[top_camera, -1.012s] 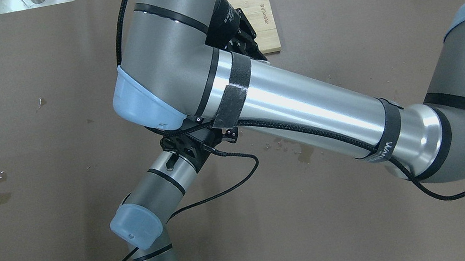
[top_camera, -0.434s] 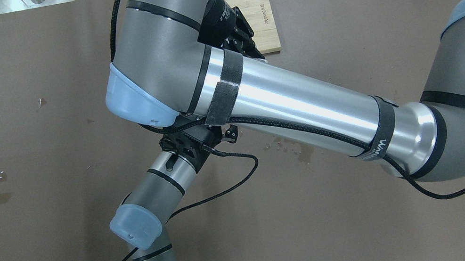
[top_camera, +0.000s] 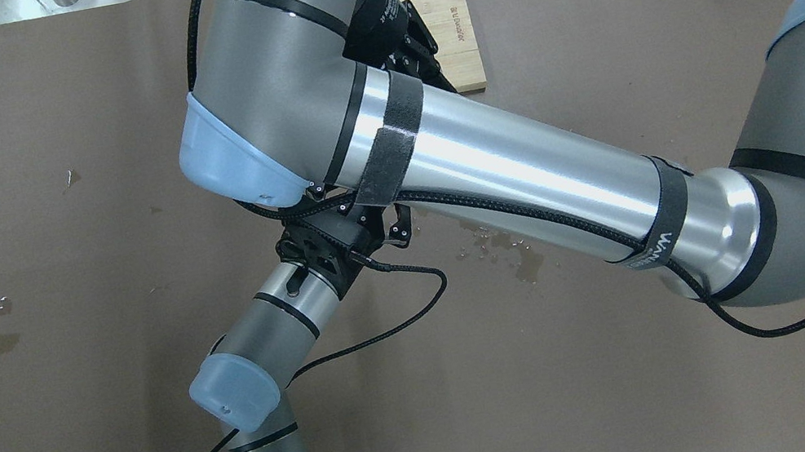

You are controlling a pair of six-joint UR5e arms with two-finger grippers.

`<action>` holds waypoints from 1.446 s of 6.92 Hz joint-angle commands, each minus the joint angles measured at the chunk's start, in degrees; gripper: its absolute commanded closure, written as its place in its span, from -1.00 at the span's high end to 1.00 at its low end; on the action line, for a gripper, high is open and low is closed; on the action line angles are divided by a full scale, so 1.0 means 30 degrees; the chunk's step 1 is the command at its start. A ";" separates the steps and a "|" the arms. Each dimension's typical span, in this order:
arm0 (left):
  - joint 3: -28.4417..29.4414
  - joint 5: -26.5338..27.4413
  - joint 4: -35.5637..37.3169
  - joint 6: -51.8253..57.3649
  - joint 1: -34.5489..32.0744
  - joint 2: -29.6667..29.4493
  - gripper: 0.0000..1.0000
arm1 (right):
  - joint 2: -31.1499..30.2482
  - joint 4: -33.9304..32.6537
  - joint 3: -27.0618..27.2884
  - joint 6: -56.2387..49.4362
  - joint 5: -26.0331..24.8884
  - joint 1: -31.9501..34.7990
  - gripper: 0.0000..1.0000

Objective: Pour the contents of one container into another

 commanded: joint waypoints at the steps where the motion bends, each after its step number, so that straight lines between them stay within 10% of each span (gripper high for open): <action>1: -0.0017 0.0000 -0.0017 0.0002 0.0000 0.0010 -1.00 | -0.0009 -0.0023 0.0906 -0.0061 0.0420 0.0259 -1.00; 10: -0.0542 0.0996 -0.1950 0.1262 -0.0760 0.1473 -1.00 | -0.4691 0.3954 0.6767 -0.1819 0.4752 0.4650 -1.00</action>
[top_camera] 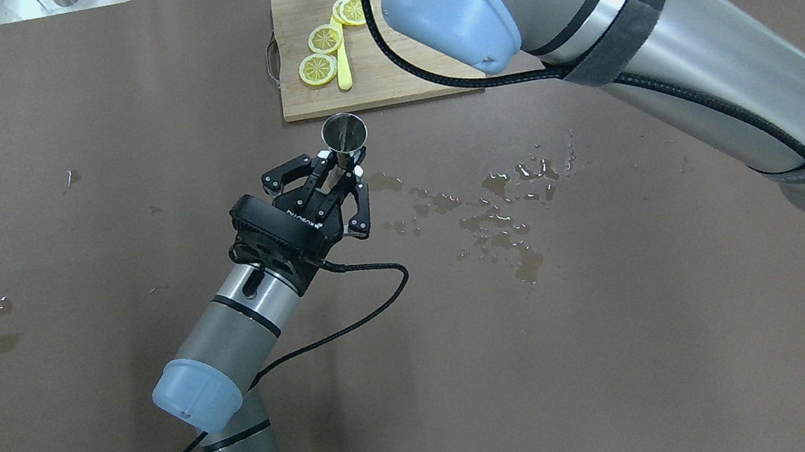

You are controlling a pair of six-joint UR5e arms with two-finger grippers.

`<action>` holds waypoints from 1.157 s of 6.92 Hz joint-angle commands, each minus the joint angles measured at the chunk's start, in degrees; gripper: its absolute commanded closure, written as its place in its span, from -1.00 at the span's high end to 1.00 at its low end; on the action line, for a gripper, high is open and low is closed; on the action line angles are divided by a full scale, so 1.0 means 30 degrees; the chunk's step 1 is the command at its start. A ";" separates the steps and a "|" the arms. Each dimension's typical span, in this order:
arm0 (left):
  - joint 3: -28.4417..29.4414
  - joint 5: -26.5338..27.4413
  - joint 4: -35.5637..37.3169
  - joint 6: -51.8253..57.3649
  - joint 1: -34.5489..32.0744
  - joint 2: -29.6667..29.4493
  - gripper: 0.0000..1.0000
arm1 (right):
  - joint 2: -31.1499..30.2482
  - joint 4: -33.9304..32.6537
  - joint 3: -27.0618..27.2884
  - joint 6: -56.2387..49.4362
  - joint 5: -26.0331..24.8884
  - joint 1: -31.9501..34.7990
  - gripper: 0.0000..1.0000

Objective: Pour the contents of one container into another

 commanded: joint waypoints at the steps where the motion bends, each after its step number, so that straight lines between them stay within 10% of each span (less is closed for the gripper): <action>1: -0.0203 -0.0150 -0.0114 0.0395 -0.0802 0.0338 -1.00 | -0.1255 0.1721 0.0717 -0.0031 0.1513 0.0909 -1.00; 8: -0.1786 -0.0034 -0.1956 0.0721 -0.1012 0.3063 -1.00 | -0.6932 1.0179 0.0602 0.0086 0.8043 0.3778 -1.00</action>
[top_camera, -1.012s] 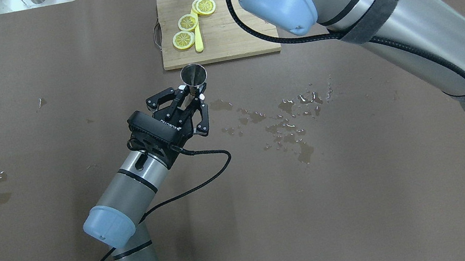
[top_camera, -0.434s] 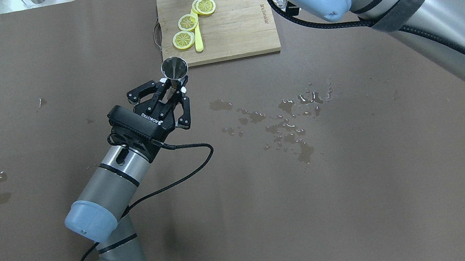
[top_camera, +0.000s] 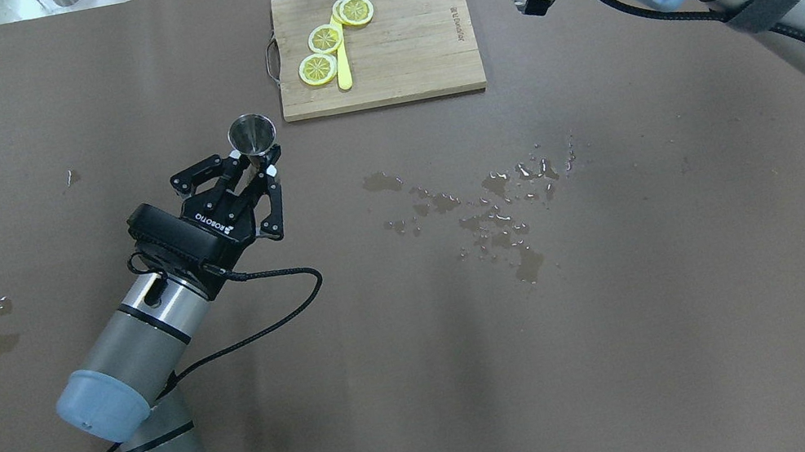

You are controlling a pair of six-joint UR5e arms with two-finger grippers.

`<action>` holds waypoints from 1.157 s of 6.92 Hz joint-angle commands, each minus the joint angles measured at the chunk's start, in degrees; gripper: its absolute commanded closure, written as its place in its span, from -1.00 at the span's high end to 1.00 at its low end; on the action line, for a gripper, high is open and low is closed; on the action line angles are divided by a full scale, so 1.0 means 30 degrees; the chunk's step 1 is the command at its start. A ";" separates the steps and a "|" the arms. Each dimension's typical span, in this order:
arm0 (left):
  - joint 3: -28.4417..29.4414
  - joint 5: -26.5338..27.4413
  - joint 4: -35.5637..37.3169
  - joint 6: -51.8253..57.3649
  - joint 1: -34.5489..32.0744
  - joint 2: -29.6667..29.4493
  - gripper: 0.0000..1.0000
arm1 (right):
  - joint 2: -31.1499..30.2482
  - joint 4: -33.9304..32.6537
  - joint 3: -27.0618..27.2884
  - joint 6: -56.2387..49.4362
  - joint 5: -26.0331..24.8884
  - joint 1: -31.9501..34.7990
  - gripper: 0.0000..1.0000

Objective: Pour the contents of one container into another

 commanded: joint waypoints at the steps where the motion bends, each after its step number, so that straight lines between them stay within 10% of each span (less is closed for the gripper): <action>1: -0.0063 0.0248 -0.0403 -0.0083 -0.0088 -0.0018 -1.00 | -0.1964 0.2720 -0.0143 -0.0010 0.2135 0.0930 -1.00; 8: 0.0576 0.2735 0.0710 -0.2262 -0.0380 0.0212 -1.00 | -0.2644 1.3141 -0.3859 0.7653 0.3140 0.1314 -1.00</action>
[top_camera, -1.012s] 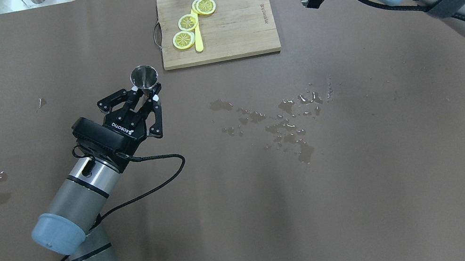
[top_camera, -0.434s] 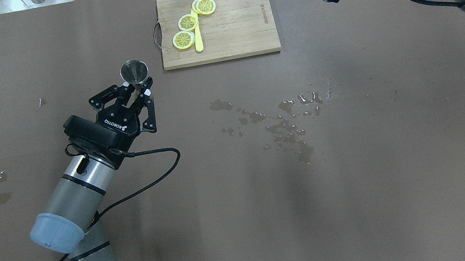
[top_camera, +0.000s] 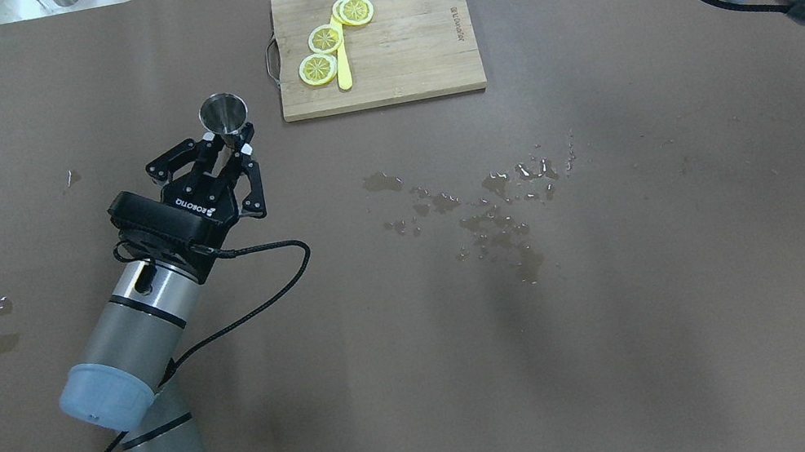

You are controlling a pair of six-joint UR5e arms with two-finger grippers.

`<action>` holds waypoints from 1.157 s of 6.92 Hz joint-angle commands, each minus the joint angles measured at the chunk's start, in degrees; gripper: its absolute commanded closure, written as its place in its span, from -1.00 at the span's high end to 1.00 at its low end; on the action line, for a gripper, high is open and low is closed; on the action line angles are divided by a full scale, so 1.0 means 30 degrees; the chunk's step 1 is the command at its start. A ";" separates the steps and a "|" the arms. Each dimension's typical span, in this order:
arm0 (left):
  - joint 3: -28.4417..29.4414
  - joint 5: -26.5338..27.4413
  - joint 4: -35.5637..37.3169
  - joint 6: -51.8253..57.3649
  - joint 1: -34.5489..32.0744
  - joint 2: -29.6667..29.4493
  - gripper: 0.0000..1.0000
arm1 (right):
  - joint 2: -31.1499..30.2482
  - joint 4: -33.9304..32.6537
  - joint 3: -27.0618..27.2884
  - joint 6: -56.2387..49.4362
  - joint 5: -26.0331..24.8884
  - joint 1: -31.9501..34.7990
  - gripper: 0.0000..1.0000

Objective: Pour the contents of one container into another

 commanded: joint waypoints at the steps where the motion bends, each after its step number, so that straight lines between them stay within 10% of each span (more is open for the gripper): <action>1: 0.0748 0.0664 0.0165 -0.2625 -0.0560 0.0601 -1.00 | -0.0368 0.3800 -0.1038 0.2645 -0.0026 -0.0041 -1.00; 8: 0.0842 0.2360 0.6948 -0.9834 -0.1943 0.0606 -1.00 | -0.4090 1.7362 -0.5249 0.6813 -0.0202 -0.0128 -1.00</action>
